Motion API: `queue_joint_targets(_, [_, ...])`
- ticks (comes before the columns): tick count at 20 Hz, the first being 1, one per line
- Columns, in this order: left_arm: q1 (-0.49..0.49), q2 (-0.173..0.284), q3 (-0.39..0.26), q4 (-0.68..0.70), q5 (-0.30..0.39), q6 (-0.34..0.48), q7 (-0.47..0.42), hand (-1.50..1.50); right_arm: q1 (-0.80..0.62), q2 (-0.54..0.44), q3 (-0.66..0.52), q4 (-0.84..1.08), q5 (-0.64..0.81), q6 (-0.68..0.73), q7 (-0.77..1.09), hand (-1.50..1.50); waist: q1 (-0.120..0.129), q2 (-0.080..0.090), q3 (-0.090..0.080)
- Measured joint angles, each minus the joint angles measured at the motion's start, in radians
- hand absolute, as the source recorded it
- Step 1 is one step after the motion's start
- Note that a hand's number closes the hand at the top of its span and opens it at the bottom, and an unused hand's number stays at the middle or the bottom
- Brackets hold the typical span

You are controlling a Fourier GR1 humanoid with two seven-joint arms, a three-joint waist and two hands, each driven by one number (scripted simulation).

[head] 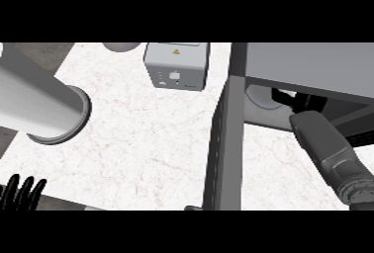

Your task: Pick up the milk, place it into the microwave and close the microwave

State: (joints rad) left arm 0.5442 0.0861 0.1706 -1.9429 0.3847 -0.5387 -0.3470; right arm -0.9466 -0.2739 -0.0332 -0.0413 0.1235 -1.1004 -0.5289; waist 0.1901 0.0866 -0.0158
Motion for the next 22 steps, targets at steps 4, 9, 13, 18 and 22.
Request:
queue_joint_targets(4, [-0.009, -0.004, -0.009, 0.008, -0.011, 0.003, 0.003, -1.5, -0.025, 0.028, 0.054, 0.015, 0.056, 0.04, 0.005, -1.5, 0.003, -0.007, 0.012])
queue_joint_targets(9, [-0.023, -0.004, -0.007, 0.024, -0.02, 0.01, 0.008, -1.5, -0.059, 0.071, 0.088, 0.027, 0.089, 0.117, -0.013, -1.5, -0.004, -0.01, 0.02])
queue_joint_targets(13, [-0.037, -0.005, -0.001, 0.03, -0.018, 0.014, 0.001, -1.5, -0.083, 0.102, 0.095, 0.03, 0.096, 0.173, -0.012, -1.5, -0.005, -0.012, 0.021])
queue_joint_targets(18, [-0.045, -0.006, -0.003, 0.038, -0.029, 0.011, -0.008, -1.5, -0.099, 0.13, 0.084, 0.019, 0.085, 0.254, -0.017, -1.5, -0.013, -0.014, 0.023])
queue_joint_targets(22, [-0.044, -0.007, 0.003, 0.042, -0.029, 0.008, -0.017, -1.5, -0.079, 0.147, 0.048, -0.02, 0.052, 0.306, -0.064, -1.5, -0.035, -0.016, 0.023])
